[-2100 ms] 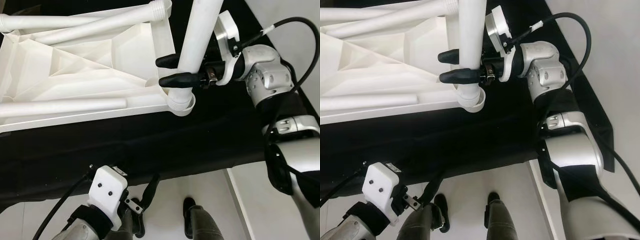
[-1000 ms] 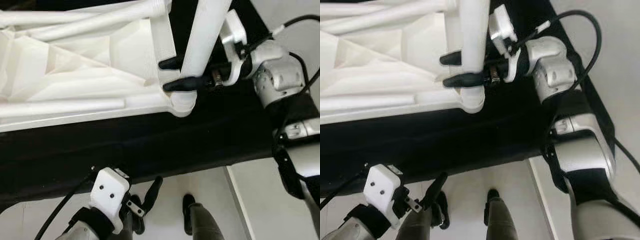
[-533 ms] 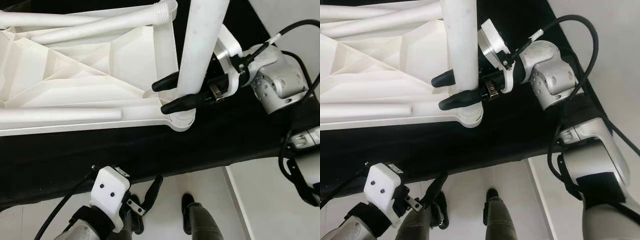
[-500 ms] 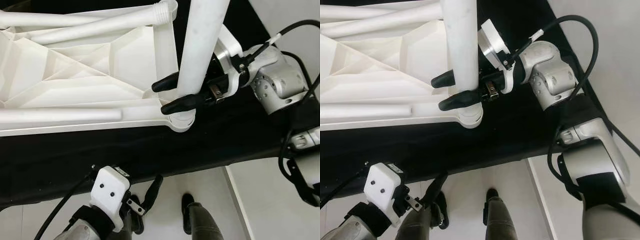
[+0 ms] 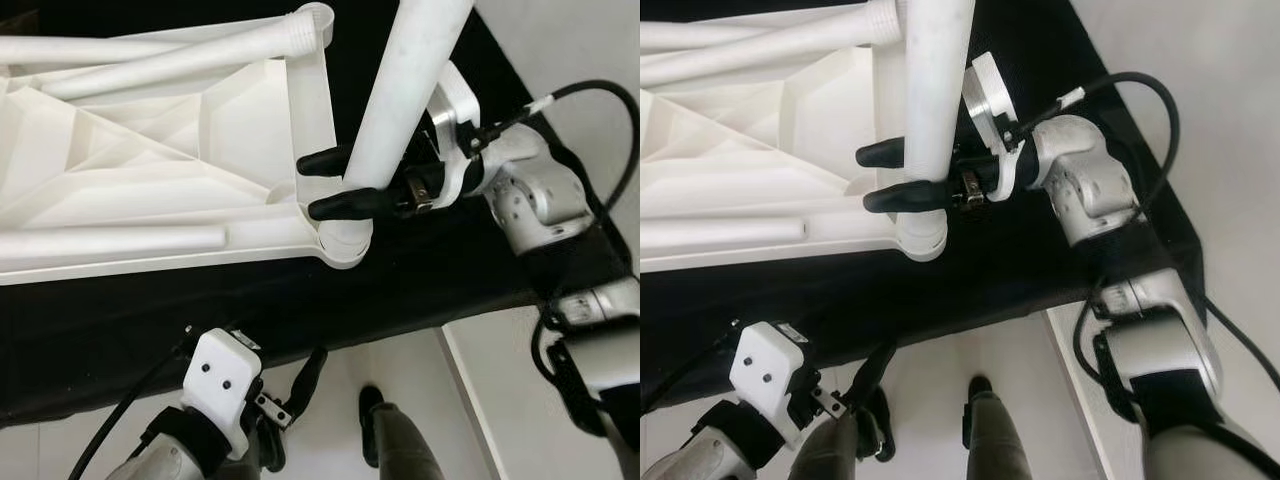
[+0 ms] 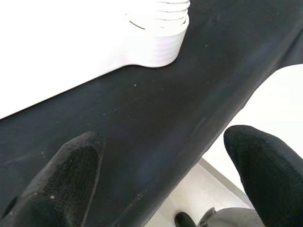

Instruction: Building children table

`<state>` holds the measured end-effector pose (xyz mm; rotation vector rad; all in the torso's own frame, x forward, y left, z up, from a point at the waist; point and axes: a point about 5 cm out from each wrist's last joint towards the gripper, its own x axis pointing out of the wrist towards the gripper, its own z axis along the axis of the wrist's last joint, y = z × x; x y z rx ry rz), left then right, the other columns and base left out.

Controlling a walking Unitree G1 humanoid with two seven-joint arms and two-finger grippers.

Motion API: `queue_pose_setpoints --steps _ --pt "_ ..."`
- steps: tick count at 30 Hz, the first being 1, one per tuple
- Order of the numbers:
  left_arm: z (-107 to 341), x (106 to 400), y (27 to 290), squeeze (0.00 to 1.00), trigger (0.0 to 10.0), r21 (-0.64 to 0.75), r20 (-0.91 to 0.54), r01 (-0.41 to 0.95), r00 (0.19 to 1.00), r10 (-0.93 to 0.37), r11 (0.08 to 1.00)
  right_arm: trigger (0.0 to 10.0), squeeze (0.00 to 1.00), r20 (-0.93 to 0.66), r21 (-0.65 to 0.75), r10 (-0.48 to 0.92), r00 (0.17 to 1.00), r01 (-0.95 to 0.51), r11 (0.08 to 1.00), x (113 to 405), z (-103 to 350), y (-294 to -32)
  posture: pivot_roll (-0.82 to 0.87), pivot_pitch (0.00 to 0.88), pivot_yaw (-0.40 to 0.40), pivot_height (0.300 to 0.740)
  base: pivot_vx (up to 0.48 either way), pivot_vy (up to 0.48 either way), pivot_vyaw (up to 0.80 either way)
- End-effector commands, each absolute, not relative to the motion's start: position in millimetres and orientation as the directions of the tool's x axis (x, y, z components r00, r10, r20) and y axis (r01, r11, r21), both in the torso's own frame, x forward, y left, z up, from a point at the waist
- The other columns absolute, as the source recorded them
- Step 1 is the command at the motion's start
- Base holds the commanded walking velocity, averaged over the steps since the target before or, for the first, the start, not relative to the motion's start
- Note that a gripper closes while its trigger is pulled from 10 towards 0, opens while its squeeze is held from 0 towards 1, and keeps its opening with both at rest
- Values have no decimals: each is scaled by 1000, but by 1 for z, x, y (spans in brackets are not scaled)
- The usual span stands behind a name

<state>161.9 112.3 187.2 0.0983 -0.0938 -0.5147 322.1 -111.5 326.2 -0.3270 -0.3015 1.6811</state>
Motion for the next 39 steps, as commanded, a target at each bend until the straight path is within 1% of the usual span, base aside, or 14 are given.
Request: queue_pose_setpoints --steps 1,5,7,13,16,20,25,28,30,33,36,37,38,39 --pt "181 159 113 0 10000 100 34 489 869 -494 867 10000 0 -146 -224 982 -120 -963 -151 324 285 -108 -52 471 28 740 0 0 0" --pt "181 160 113 0 10000 100 34 490 868 -495 866 10000 0 -177 -227 981 -80 -966 -119 322 282 -111 -61 465 31 740 0 0 0" --pt "180 161 114 0 10000 100 33 492 867 -497 865 10000 0 -235 -238 972 -5 -969 -63 325 279 -115 -69 454 28 740 0 0 0" --pt "179 161 113 0 10000 102 33 492 867 -497 865 10000 0 -258 -252 965 45 -967 -23 327 278 -114 -69 448 26 740 0 0 0" --pt "179 162 114 0 10000 105 34 489 869 -494 866 10000 0 -277 -262 951 134 -963 59 327 273 -110 -70 440 23 740 0 0 0" --pt "179 162 114 0 10000 106 34 488 869 -494 866 10000 0 -278 -261 948 156 -962 82 327 272 -110 -70 440 23 740 0 0 0" --pt "179 163 114 0 10000 110 38 486 870 -492 867 10000 0 -250 -238 915 316 -936 258 330 265 -114 -72 440 24 740 0 0 0" --pt "179 163 114 0 10000 110 38 486 870 -492 867 10000 0 -250 -238 915 316 -936 258 330 265 -114 -72 440 24 740 0 0 0" --pt "179 164 114 0 10000 111 40 485 870 -491 867 10000 0 -248 -233 881 404 -907 350 332 262 -120 -72 439 24 740 0 0 0" --pt "179 165 115 0 10000 112 41 484 870 -491 868 10000 0 -246 -237 859 448 -887 395 332 260 -123 -76 438 23 740 0 0 0" --pt "178 165 116 0 10000 116 40 482 872 -488 869 10000 0 -210 -260 684 699 -714 650 326 244 -129 -75 430 18 740 0 0 0" --pt "178 165 116 0 10000 116 40 482 872 -488 869 10000 0 -210 -260 684 699 -714 650 326 244 -129 -75 430 18 740 0 0 0" --pt "177 166 117 0 10000 118 39 480 872 -487 869 10000 0 -139 -326 456 879 -475 817 312 228 -133 -84 423 12 740 0 0 0" --pt "177 166 117 0 10000 118 39 480 872 -487 869 10000 0 -139 -326 456 879 -475 817 312 228 -133 -84 423 12 740 0 0 0"
